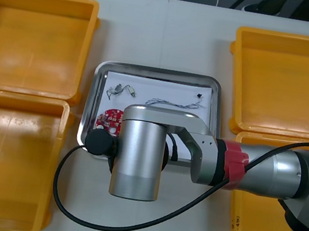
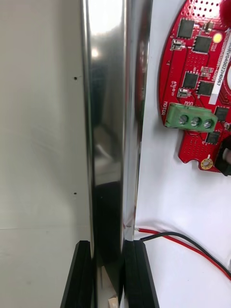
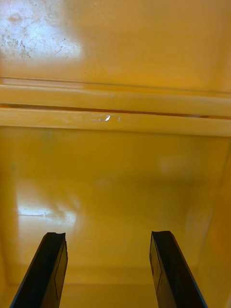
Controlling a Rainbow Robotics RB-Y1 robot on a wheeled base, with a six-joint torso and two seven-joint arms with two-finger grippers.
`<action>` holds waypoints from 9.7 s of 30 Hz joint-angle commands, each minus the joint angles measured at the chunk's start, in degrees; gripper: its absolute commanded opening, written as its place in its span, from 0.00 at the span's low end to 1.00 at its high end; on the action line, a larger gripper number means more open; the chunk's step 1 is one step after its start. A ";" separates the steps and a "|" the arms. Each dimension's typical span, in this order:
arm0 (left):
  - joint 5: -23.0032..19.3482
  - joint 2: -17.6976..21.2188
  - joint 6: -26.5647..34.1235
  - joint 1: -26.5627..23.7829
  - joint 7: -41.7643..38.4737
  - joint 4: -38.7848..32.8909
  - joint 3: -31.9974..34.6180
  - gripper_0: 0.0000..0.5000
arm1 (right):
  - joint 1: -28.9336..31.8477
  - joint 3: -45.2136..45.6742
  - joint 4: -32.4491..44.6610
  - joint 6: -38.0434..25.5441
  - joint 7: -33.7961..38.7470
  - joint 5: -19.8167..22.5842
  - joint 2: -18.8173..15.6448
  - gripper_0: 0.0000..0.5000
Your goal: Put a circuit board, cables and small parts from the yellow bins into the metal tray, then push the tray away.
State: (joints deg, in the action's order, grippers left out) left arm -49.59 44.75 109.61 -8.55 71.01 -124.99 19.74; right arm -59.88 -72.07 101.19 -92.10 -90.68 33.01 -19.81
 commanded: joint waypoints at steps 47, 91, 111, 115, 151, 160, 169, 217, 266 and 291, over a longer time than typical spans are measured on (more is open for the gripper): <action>0.54 2.45 0.39 1.35 1.50 -1.57 1.70 1.00 | -8.14 9.67 -16.29 8.60 -17.34 0.56 2.85 0.00; 0.54 2.45 0.39 1.35 1.50 -1.57 1.70 1.00 | -12.63 15.56 -32.20 16.86 -24.72 -0.58 6.28 0.00; 0.54 2.45 0.39 1.35 1.50 -1.57 1.70 1.00 | -15.97 16.61 -39.41 20.38 -28.42 -0.67 8.12 0.00; 0.54 2.45 0.39 1.35 1.50 -1.57 1.70 1.00 | -16.23 16.70 -40.28 21.17 -29.21 -0.67 8.12 0.00; 0.54 2.45 0.39 1.35 1.50 -1.57 1.70 1.00 | -16.41 17.32 -42.66 24.24 -33.51 -1.20 8.12 0.85; 0.54 2.45 0.39 1.35 1.50 -1.57 1.70 1.00 | -16.49 18.72 -41.69 22.93 -34.39 -1.11 8.12 1.00; 0.54 2.45 0.39 1.35 1.50 -1.57 1.70 1.00 | -16.41 21.89 -38.70 18.09 -35.71 0.30 8.04 1.00; 0.54 2.45 0.39 1.35 1.50 -1.57 1.70 1.00 | 6.53 44.74 3.57 -10.21 -14.88 10.14 -4.45 1.00; 0.54 2.45 0.39 1.35 1.50 -1.57 1.70 1.00 | 37.74 65.92 25.55 -17.90 21.33 10.14 -19.74 1.00; 0.54 2.45 0.39 1.35 1.50 -1.57 1.70 1.00 | 45.73 79.02 25.55 -17.90 19.84 7.68 -20.62 1.00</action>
State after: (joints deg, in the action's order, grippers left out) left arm -49.53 44.78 109.61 -8.53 71.01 -125.09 19.76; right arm -15.71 4.16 124.91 -109.72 -69.84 40.72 -38.37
